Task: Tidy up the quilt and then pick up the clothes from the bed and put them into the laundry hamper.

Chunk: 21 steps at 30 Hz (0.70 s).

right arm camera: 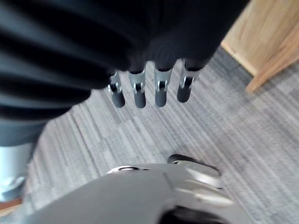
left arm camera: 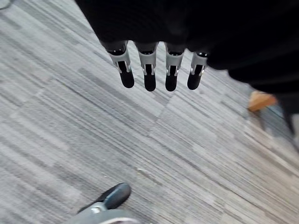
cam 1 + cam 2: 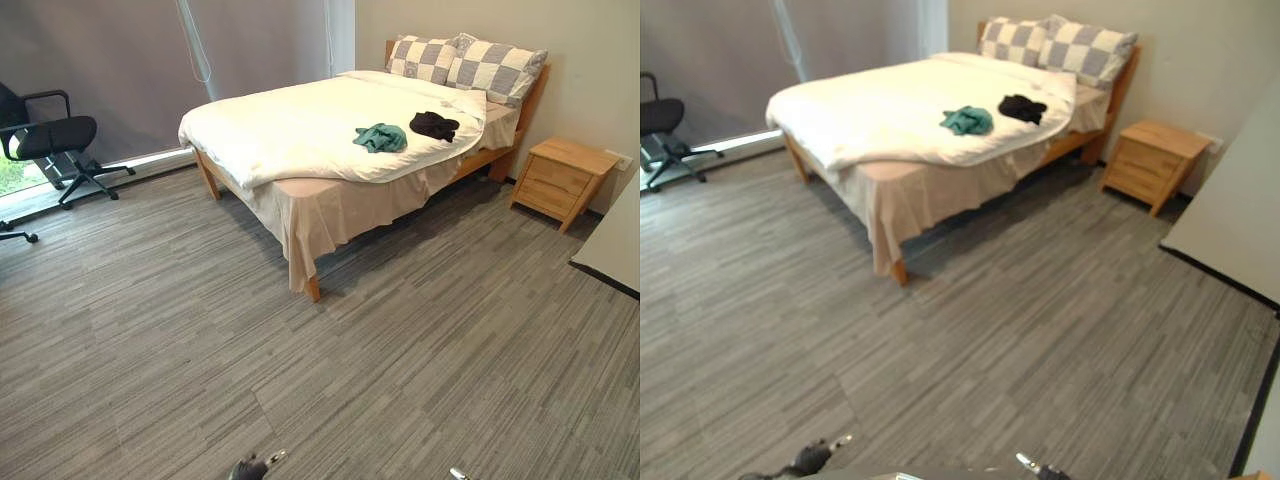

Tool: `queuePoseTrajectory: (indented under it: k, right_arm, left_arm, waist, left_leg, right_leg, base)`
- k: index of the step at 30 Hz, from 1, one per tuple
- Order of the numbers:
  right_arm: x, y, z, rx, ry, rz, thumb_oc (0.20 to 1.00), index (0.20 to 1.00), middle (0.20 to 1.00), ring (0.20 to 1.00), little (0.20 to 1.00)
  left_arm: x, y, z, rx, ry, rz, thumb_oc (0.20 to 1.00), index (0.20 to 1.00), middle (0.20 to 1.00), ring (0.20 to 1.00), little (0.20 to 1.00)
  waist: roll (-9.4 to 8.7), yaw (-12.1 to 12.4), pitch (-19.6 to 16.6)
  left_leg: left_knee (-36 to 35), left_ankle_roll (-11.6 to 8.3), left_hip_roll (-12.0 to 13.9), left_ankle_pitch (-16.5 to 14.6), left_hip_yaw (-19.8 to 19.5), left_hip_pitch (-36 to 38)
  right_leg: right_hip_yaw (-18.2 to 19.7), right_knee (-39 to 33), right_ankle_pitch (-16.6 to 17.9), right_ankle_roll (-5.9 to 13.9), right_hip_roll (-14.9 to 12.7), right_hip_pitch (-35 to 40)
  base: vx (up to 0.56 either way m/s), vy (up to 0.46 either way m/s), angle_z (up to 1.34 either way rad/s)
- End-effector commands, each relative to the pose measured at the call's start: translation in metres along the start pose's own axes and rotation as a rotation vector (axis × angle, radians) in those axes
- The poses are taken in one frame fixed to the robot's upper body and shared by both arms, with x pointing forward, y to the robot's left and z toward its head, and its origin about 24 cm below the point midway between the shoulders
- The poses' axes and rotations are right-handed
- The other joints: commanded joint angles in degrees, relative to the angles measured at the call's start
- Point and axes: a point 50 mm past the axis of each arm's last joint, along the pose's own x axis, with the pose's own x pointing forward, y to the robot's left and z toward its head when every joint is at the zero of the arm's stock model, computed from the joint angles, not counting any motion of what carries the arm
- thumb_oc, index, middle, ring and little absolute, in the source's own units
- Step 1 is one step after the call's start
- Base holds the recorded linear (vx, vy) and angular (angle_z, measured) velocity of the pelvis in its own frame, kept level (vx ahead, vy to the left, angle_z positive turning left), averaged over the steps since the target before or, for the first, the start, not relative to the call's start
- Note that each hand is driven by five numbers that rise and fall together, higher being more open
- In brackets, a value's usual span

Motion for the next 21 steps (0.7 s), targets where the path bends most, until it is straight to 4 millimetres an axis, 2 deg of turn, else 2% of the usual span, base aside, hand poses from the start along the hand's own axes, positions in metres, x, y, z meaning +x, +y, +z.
queuePoseTrajectory:
  k: [1,11,13,19,20,21]
  right_arm:
    - [0.005,0.005,0.036,0.009,-0.087,0.017,1.000,1.000,1.000,1.000,1.000]
    - [0.006,0.004,0.040,-0.035,-0.092,0.013,1.000,1.000,1.000,1.000,1.000]
    - [0.006,0.001,0.041,-0.042,-0.092,0.003,1.000,1.000,1.000,1.000,1.000]
    - [0.007,-0.007,0.042,-0.070,-0.090,-0.017,1.000,1.000,1.000,1.000,1.000]
    - [0.007,-0.007,0.043,-0.073,-0.093,-0.016,1.000,1.000,1.000,1.000,1.000]
    - [0.007,-0.007,0.045,-0.071,-0.096,-0.015,1.000,1.000,1.000,1.000,1.000]
  left_arm:
    - [0.004,0.005,0.023,0.008,-0.061,0.014,1.000,1.000,1.000,1.000,1.000]
    - [0.004,0.010,0.015,0.007,-0.026,0.048,1.000,1.000,1.000,1.000,1.000]
    - [0.004,0.018,0.018,-0.002,-0.033,0.074,1.000,1.000,1.000,1.000,1.000]
    - [0.005,0.022,0.026,-0.042,-0.061,0.086,1.000,1.000,1.000,1.000,1.000]
    - [0.006,0.024,0.028,-0.046,-0.068,0.090,1.000,1.000,1.000,1.000,1.000]
    - [0.006,0.027,0.031,-0.043,-0.075,0.095,1.000,1.000,1.000,1.000,1.000]
  waist:
    - [-1.15,-1.04,3.55]
    - [-1.34,-0.50,4.84]
    - [-1.49,-0.36,5.48]
    - [-2.27,0.37,7.07]
    - [-2.41,0.48,7.48]
    - [-2.43,0.71,7.94]
  left_leg:
    - [-3.74,-5.28,5.10,-1.04,0.65,4.99]
    - [-3.74,-4.76,4.55,-1.25,0.39,3.51]
    - [-3.74,-4.62,4.44,-1.20,0.24,2.94]
    - [-3.74,-3.75,3.45,-1.37,-0.33,0.82]
    - [-3.74,-3.36,3.17,-1.63,-0.60,0.69]
    - [-3.74,-2.75,2.95,-1.88,-0.65,0.44]
  right_leg:
    - [0.89,-17.90,5.87,6.81,-3.87,10.32]
    - [1.80,-17.90,6.21,7.20,-3.83,8.53]
    - [1.79,-17.90,6.27,7.26,-3.84,8.01]
    - [0.75,-17.90,6.30,7.82,-4.49,6.92]
    - [0.42,-16.80,6.76,7.83,-4.79,6.32]
    - [0.24,-12.08,6.40,8.25,-5.16,3.90]
  base:
    - [0.00,0.000,0.00]
    - [0.02,0.020,-0.02]
    - [0.02,0.046,-0.03]
    - [0.05,0.087,-0.01]
    - [0.02,0.086,0.03]
    - [0.03,0.103,0.03]
